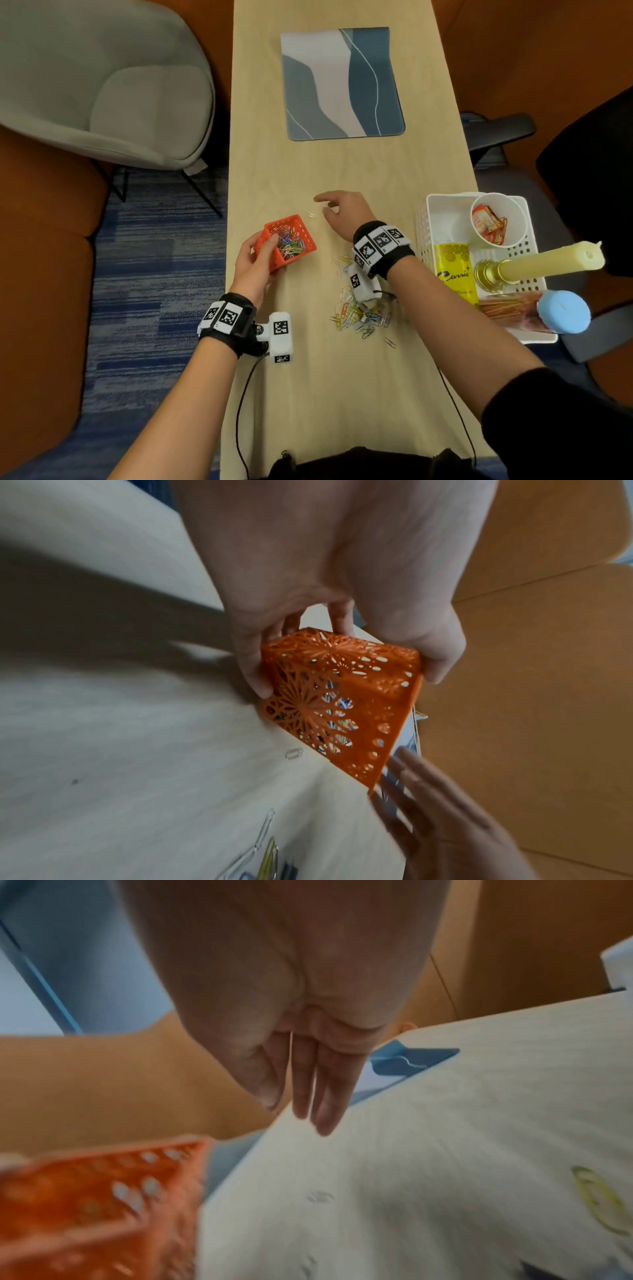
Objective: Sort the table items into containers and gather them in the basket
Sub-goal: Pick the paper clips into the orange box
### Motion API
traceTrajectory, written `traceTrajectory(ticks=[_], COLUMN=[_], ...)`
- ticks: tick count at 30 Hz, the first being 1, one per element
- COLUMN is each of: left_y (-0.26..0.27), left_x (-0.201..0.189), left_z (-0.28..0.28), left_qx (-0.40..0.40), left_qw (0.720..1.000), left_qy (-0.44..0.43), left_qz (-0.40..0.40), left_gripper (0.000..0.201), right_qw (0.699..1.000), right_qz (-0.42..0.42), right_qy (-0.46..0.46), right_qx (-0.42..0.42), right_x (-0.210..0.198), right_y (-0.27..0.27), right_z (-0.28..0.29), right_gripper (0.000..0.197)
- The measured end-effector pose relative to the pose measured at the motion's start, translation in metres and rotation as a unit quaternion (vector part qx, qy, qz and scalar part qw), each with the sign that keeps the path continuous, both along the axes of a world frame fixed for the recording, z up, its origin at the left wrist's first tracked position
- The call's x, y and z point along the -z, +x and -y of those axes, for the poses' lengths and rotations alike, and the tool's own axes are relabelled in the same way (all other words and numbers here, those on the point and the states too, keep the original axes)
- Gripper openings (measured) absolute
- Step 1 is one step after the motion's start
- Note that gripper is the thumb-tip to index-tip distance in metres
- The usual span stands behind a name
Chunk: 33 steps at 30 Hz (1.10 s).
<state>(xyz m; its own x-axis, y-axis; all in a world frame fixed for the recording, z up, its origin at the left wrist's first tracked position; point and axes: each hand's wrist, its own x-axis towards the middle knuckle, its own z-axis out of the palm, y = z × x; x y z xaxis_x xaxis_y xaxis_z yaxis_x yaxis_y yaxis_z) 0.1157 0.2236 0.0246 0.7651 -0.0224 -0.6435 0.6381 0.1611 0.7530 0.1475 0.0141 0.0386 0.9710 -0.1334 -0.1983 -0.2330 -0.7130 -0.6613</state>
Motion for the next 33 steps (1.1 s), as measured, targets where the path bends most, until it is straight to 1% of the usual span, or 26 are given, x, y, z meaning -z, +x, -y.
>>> traceTrajectory(ticks=[2, 4, 5, 6, 9, 11, 12, 14, 17, 18, 21, 23, 26, 29, 31, 33], left_y=[0.0, 0.0, 0.002, 0.001, -0.001, -0.003, -0.005, -0.009, -0.017, -0.02, -0.03, -0.037, -0.049, -0.06, -0.067, -0.074], left_x=[0.001, 0.004, 0.005, 0.005, 0.011, 0.013, 0.014, 0.014, 0.013, 0.012, 0.008, 0.005, 0.002, 0.004, 0.005, 0.006], left_z=[-0.01, -0.019, -0.021, -0.024, -0.028, -0.029, -0.028, -0.024, -0.019, -0.018, -0.017, -0.017, -0.015, -0.014, -0.012, -0.009], left_qx=[-0.016, -0.026, -0.027, -0.029, -0.036, -0.038, -0.04, -0.041, -0.032, -0.025, -0.008, 0.001, 0.01, 0.014, 0.022, 0.03], left_qw=[1.0, 1.0, 1.0, 0.999, 0.999, 0.999, 0.999, 0.999, 0.999, 0.999, 0.999, 0.999, 0.999, 0.999, 0.999, 0.999], left_qy=[0.004, 0.007, 0.005, 0.003, -0.004, -0.01, -0.014, -0.026, -0.036, -0.037, -0.04, -0.037, -0.034, -0.026, -0.02, -0.018], left_qz=[-0.007, -0.013, -0.013, -0.013, -0.014, -0.013, -0.012, -0.011, -0.012, -0.014, -0.015, -0.014, -0.017, -0.021, -0.017, -0.011], left_gripper=[0.033, 0.027, 0.027, 0.027, 0.03, 0.034, 0.037, 0.04, 0.039, 0.038, 0.037, 0.037, 0.038, 0.039, 0.045, 0.049], right_qw=[0.994, 0.973, 0.961, 0.948, 0.912, 0.884, 0.879, 0.886, 0.906, 0.913, 0.927, 0.933, 0.943, 0.962, 0.976, 0.98], right_qz=[-0.06, -0.097, -0.096, -0.088, -0.08, -0.067, -0.051, -0.042, -0.113, -0.123, -0.095, -0.095, -0.113, -0.157, -0.181, -0.171], right_qy=[-0.069, -0.146, -0.178, -0.203, -0.253, -0.303, -0.327, -0.352, -0.333, -0.323, -0.312, -0.304, -0.282, -0.212, -0.12, 0.006], right_qx=[-0.059, -0.149, -0.191, -0.228, -0.313, -0.348, -0.345, -0.298, -0.234, -0.217, -0.186, -0.167, -0.136, -0.069, 0.004, 0.105], right_x=[0.026, 0.045, 0.05, 0.053, 0.051, 0.051, 0.052, 0.052, 0.054, 0.054, 0.056, 0.053, 0.045, 0.039, 0.031, 0.014], right_y=[0.007, 0.005, 0.002, -0.002, -0.02, -0.038, -0.05, -0.077, -0.111, -0.119, -0.128, -0.128, -0.125, -0.125, -0.129, -0.136], right_z=[-0.006, -0.014, -0.017, -0.021, -0.024, -0.02, -0.016, -0.006, -0.003, -0.005, -0.011, -0.015, -0.018, -0.013, -0.003, 0.007], right_gripper=[0.048, 0.058, 0.062, 0.064, 0.059, 0.055, 0.053, 0.051, 0.059, 0.059, 0.041, 0.028, 0.022, 0.02, 0.017, 0.016])
